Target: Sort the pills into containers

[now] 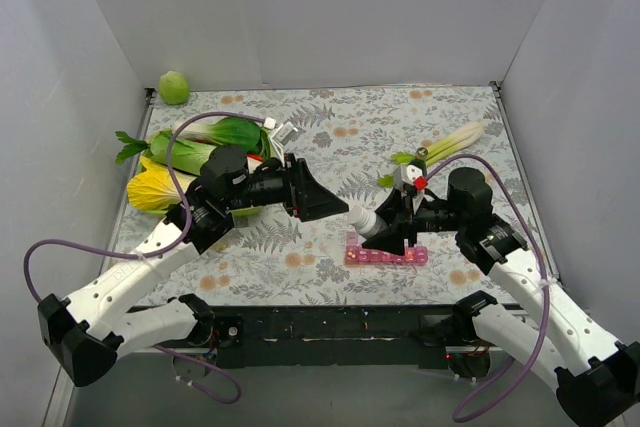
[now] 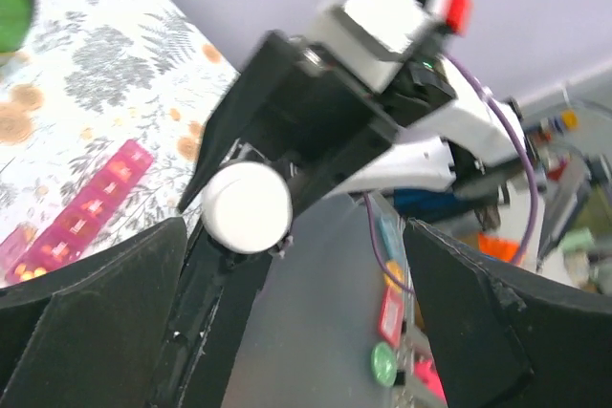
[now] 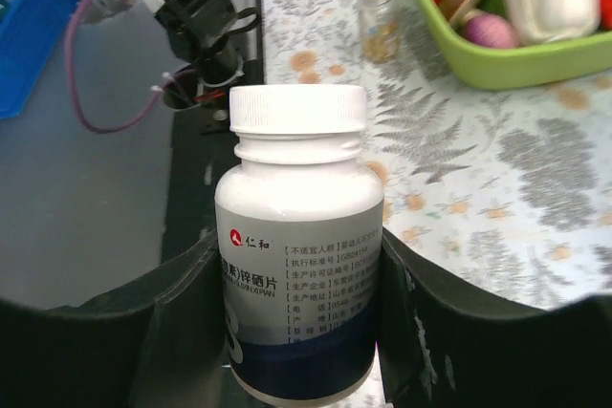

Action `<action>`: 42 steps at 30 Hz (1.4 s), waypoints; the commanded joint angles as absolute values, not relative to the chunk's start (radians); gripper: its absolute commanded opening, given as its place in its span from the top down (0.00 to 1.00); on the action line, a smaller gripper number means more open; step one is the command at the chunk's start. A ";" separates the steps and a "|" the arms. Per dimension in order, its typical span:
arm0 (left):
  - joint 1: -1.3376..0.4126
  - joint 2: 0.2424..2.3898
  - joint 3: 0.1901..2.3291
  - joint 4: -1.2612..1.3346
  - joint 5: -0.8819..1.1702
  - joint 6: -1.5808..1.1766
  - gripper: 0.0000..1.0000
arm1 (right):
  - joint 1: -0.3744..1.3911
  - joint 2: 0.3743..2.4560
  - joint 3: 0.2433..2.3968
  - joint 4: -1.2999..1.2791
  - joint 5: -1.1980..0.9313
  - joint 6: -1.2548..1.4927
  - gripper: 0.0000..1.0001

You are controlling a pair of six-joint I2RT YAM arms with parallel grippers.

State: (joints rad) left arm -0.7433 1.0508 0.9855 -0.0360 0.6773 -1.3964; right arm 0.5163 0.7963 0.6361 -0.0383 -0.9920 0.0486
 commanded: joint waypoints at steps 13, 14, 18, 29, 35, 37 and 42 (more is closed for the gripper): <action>-0.724 1.130 0.957 -0.022 0.557 -1.736 0.07 | 0.548 0.770 0.839 -0.350 -0.646 -0.586 0.99; -0.727 1.138 0.963 -0.014 0.558 -1.752 0.08 | 0.551 0.770 0.841 -0.353 -0.646 -0.587 0.99; -0.759 1.176 0.971 -0.011 0.535 -1.770 0.16 | 0.555 0.776 0.833 -0.345 -0.647 -0.586 0.99; -0.821 1.229 1.008 -0.011 0.486 -1.781 0.30 | 0.560 0.793 0.828 -0.345 -0.643 -0.583 0.99; -0.828 1.244 1.029 -0.040 0.474 -1.763 0.42 | 0.561 0.801 0.828 -0.347 -0.634 -0.581 0.99; -0.831 1.249 1.038 -0.054 0.472 -1.756 0.47 | 0.561 0.804 0.828 -0.348 -0.632 -0.583 0.99; -0.841 1.267 1.061 -0.098 0.471 -1.726 0.58 | 0.563 0.807 0.828 -0.350 -0.620 -0.584 0.99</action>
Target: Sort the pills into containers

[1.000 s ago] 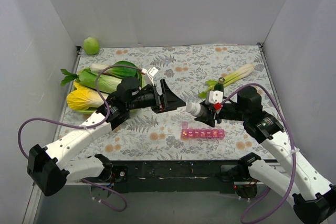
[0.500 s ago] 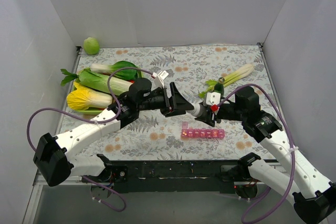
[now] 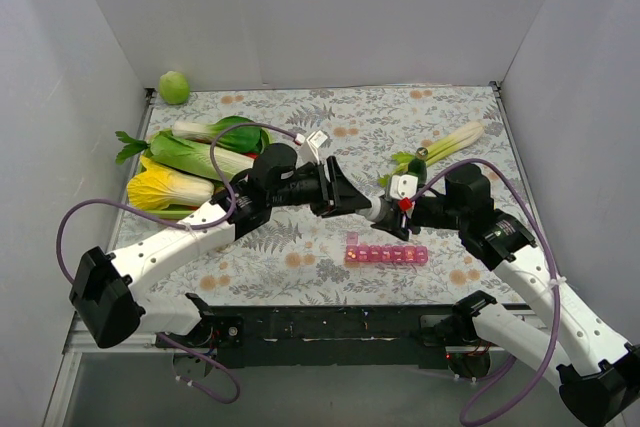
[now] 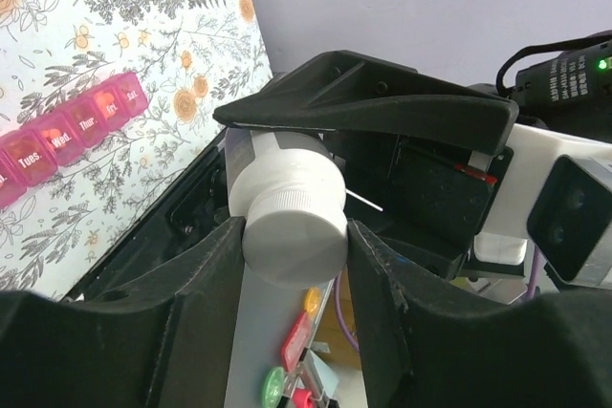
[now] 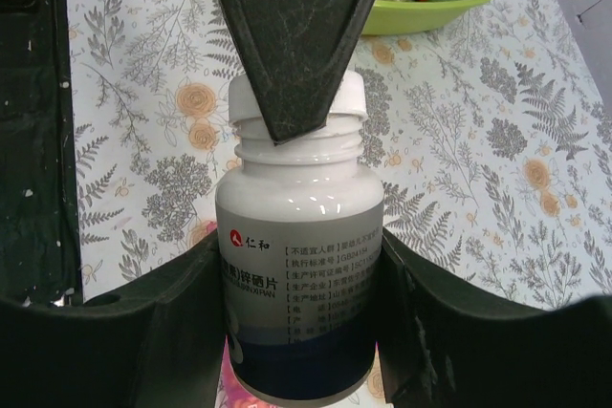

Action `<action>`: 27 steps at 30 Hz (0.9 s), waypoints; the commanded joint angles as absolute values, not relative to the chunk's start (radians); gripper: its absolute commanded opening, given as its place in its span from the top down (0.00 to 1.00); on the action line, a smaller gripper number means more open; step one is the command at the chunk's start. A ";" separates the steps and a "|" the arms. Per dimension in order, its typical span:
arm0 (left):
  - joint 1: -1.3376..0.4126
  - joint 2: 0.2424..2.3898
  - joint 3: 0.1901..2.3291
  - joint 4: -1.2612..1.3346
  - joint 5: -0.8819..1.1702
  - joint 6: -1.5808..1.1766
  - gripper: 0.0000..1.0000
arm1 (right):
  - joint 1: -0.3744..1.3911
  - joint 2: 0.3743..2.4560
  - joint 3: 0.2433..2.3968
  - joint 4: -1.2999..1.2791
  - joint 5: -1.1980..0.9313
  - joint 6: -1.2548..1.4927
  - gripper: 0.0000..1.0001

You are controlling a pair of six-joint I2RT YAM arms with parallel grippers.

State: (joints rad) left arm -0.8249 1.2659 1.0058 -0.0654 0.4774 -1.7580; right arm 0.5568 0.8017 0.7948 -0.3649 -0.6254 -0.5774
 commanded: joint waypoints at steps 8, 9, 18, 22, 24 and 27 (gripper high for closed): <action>-0.847 1.305 1.137 -0.207 0.451 -1.648 0.63 | 0.569 0.818 0.816 -0.365 -0.595 -0.587 0.99; -0.847 1.311 1.147 -0.221 0.448 -1.640 0.63 | 0.571 0.819 0.816 -0.368 -0.594 -0.595 0.99; -0.859 1.368 1.226 -0.284 0.477 -1.598 0.64 | 0.587 0.831 0.825 -0.368 -0.575 -0.606 0.99; -0.857 1.373 1.233 -0.290 0.503 -1.574 0.63 | 0.589 0.828 0.834 -0.374 -0.584 -0.607 0.99; -0.857 1.385 1.246 -0.304 0.535 -1.539 0.63 | 0.589 0.827 0.842 -0.385 -0.601 -0.612 0.99; -0.857 1.413 1.267 -0.337 0.584 -1.464 0.65 | 0.589 0.821 0.853 -0.382 -0.666 -0.565 0.99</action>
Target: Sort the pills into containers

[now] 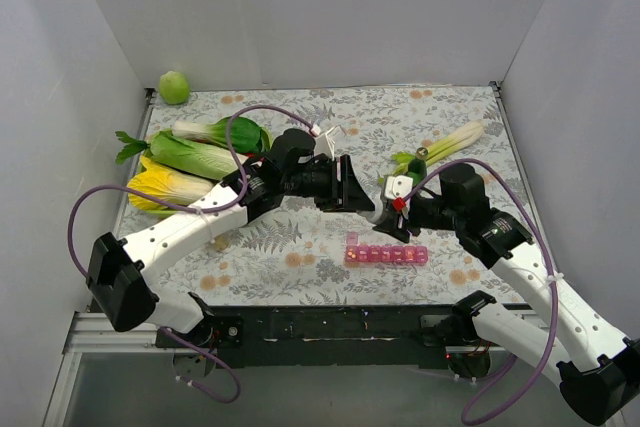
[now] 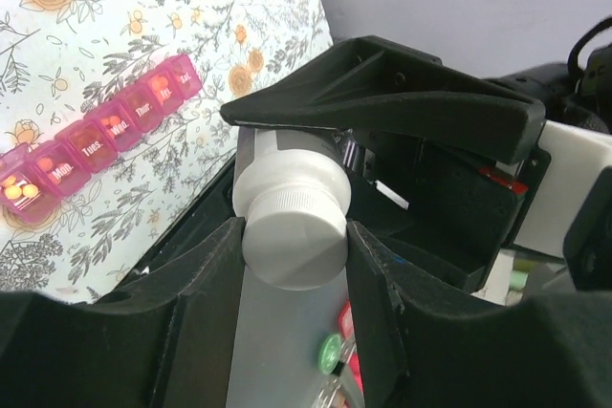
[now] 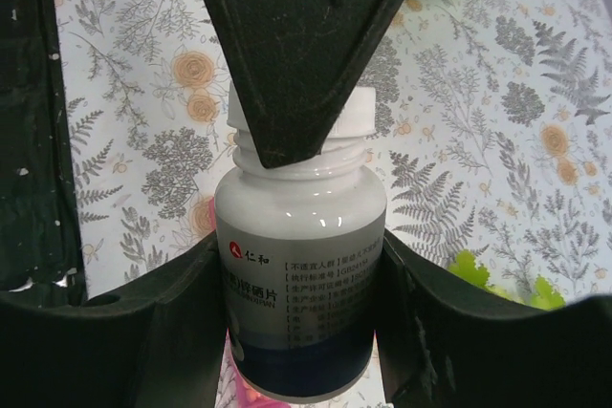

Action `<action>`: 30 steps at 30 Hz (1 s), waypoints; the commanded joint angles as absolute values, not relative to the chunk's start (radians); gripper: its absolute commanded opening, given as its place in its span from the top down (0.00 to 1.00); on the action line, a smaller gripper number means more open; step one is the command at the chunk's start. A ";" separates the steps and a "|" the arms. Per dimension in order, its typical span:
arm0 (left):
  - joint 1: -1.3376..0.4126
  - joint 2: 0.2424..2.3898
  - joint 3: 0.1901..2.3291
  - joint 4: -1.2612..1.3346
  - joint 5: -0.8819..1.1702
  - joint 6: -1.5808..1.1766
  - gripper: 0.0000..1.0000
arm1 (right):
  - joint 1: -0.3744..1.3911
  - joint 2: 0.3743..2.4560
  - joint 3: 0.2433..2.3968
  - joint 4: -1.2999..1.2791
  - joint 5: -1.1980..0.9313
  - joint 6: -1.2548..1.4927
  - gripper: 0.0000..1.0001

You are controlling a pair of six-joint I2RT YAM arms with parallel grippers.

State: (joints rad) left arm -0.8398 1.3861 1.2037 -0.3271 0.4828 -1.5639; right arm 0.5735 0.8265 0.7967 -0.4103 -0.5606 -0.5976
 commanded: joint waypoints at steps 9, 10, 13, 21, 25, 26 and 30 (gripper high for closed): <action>-0.859 1.402 1.298 -0.514 0.684 -1.120 0.71 | 0.534 0.834 0.795 -0.241 -0.923 -0.191 0.99; -0.858 1.385 1.293 -0.520 0.698 -1.080 0.71 | 0.523 0.833 0.772 -0.220 -0.960 -0.157 0.99; -0.858 1.359 1.275 -0.509 0.715 -1.051 0.66 | 0.505 0.833 0.726 -0.121 -1.008 -0.016 0.99; -0.851 1.310 1.249 -0.414 0.644 -1.138 0.19 | 0.483 0.827 0.704 -0.100 -1.002 0.003 0.99; -0.830 1.275 1.239 -0.365 0.644 -1.198 0.03 | 0.482 0.816 0.704 -0.146 -0.982 -0.061 0.99; -0.827 1.267 1.235 -0.359 0.649 -1.207 0.02 | 0.482 0.810 0.704 -0.150 -0.979 -0.072 0.99; -0.810 1.209 1.217 -0.328 0.658 -1.253 0.02 | 0.479 0.801 0.712 -0.175 -0.963 -0.126 0.99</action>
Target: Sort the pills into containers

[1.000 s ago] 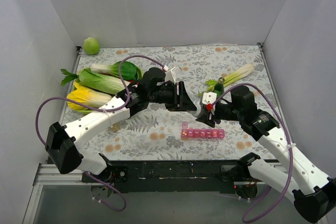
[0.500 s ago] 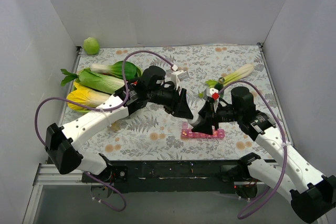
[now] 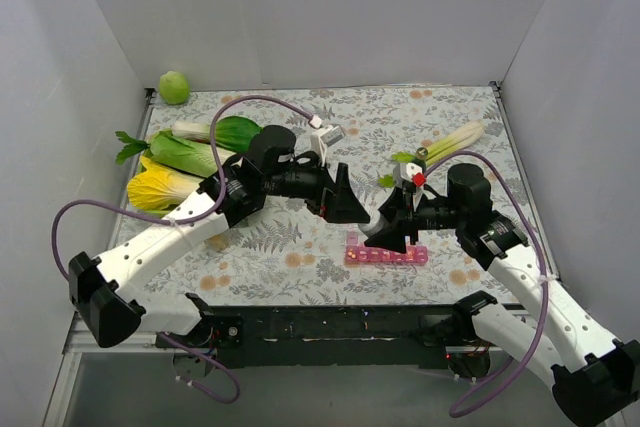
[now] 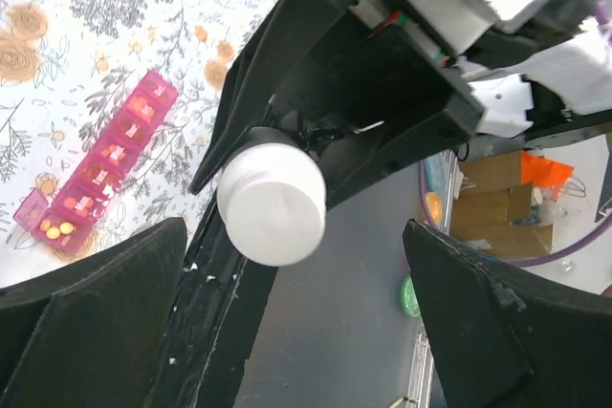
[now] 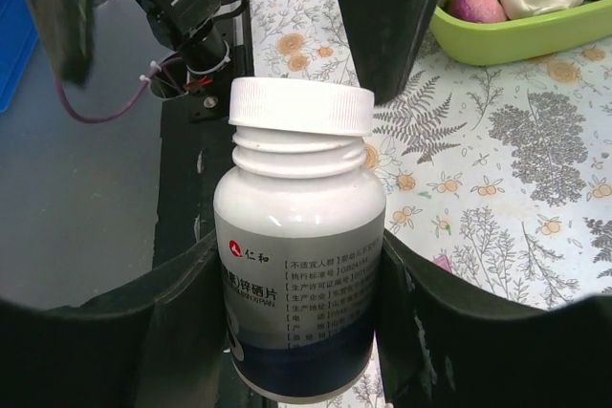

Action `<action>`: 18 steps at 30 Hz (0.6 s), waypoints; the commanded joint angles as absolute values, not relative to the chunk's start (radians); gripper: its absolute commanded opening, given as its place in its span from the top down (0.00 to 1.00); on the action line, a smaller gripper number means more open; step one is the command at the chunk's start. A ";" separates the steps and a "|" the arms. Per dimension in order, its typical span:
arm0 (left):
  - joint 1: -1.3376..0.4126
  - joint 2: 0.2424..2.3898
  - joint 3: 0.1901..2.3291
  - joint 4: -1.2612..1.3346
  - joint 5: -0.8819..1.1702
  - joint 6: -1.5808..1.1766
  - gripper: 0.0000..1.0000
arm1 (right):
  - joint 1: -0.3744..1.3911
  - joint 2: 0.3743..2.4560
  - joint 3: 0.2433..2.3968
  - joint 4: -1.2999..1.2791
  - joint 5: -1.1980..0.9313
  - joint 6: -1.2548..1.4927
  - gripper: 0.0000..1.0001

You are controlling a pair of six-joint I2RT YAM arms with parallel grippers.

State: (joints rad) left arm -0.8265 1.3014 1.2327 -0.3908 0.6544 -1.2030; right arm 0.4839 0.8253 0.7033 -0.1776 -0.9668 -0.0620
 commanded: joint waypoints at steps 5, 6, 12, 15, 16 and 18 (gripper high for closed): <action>-0.784 1.131 1.158 -0.339 0.549 -1.356 0.02 | 0.477 0.790 0.739 -0.250 -0.917 -0.234 0.99; -0.781 1.118 1.143 -0.334 0.531 -1.382 0.02 | 0.479 0.788 0.744 -0.261 -0.907 -0.253 0.99; -0.773 1.146 1.081 -0.275 0.520 -1.551 0.02 | 0.479 0.795 0.778 -0.308 -0.842 -0.370 0.99; -0.773 1.183 1.085 -0.244 0.534 -1.575 0.08 | 0.480 0.804 0.784 -0.308 -0.839 -0.376 0.99; -0.775 1.190 1.085 -0.232 0.541 -1.583 0.10 | 0.482 0.807 0.785 -0.307 -0.839 -0.377 0.99; -0.776 1.209 1.086 -0.206 0.558 -1.595 0.12 | 0.482 0.808 0.785 -0.307 -0.838 -0.376 0.99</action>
State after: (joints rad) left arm -0.7780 1.2011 1.0863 -0.2783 0.5419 -1.5360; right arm 0.4835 0.8062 0.7334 -0.3050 -0.8459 -0.3412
